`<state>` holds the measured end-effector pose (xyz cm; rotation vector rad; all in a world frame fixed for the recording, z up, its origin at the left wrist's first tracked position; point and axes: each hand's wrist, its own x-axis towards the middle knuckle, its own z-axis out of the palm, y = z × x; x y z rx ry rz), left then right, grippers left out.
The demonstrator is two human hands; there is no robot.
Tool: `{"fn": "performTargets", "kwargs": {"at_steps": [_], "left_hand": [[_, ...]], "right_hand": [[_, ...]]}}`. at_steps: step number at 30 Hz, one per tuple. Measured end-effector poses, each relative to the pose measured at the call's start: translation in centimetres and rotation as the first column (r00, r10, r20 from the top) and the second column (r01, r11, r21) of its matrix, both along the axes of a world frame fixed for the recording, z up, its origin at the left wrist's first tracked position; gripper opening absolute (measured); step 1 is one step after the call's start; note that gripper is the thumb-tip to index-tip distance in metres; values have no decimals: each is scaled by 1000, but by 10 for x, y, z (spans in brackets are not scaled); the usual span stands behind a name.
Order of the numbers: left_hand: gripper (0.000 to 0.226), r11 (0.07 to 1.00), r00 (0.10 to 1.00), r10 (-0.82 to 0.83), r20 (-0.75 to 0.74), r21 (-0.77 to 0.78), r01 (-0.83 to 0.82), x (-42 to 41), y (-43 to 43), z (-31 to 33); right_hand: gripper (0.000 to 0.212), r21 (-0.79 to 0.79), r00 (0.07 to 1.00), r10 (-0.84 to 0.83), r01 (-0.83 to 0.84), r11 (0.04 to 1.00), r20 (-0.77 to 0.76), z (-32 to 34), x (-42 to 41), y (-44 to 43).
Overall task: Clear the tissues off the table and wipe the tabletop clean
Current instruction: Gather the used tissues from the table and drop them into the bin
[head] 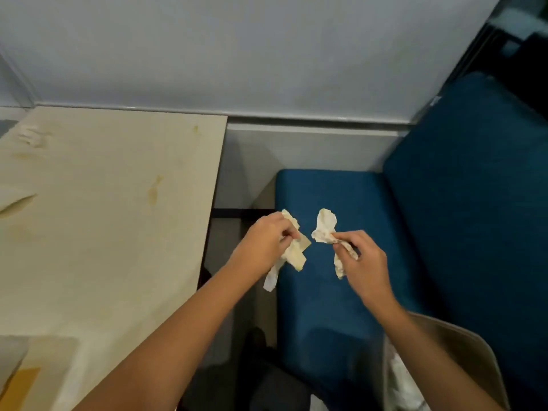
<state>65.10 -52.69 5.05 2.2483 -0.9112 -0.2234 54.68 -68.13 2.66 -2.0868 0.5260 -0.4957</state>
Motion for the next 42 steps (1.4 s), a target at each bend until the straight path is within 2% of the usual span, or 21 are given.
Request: {"fn": "performTargets", "kwargs": {"at_steps": [3, 6, 11, 15, 18, 20, 25, 28, 29, 31, 32, 33, 42], "left_hand": [[13, 993, 993, -87, -77, -81, 81, -32, -42, -10], [13, 977, 970, -177, -167, -146, 153, -66, -86, -20], [12, 941, 905, -298, -303, -250, 226, -124, -134, -31], [11, 924, 861, -356, -362, -272, 268, -160, -155, -43], [11, 922, 845, -372, -383, -260, 288, -173, -164, -59], [10, 924, 840, -371, -395, -251, 290, -178, -169, -71], [10, 914, 846, -406, -345, -165, 372, -192, -181, -107], [16, 879, 815, -442, -375, 0, 477, -203, -186, -127], [20, 826, 795, -475, -376, 121, 550, -207, -186, -132], [28, 662, 754, -566, -334, 362, 657, -212, -182, -137], [32, 614, 743, -592, -313, 421, 667, -213, -180, -137], [33, 606, 743, -599, -298, 438, 664, -213, -178, -135], [30, 860, 874, -449, -189, 175, 480, -158, -155, -86]], "right_hand": [[15, -35, 983, -174, 172, 984, -60, -13, -59, -35], [14, -98, 926, -359, 349, 932, -117, -30, -120, -64], [16, -175, 819, -505, 474, 863, -272, -61, -193, -82], [21, -142, 726, -518, 515, 845, -453, -90, -220, -88], [27, -18, 678, -409, 505, 863, -610, -110, -226, -92], [31, 37, 670, -347, 487, 872, -656, -119, -228, -94], [31, 92, 708, -423, 564, 821, -566, -107, -235, -98], [30, 111, 705, -492, 622, 775, -510, -99, -243, -100], [29, 114, 705, -510, 634, 765, -493, -97, -245, -99], [27, 120, 719, -527, 635, 763, -453, -91, -247, -96], [26, 122, 727, -529, 631, 766, -437, -87, -247, -95], [25, 119, 738, -530, 623, 773, -417, -85, -245, -94], [21, -10, 858, -417, 434, 901, -300, -44, -182, -86]]}}
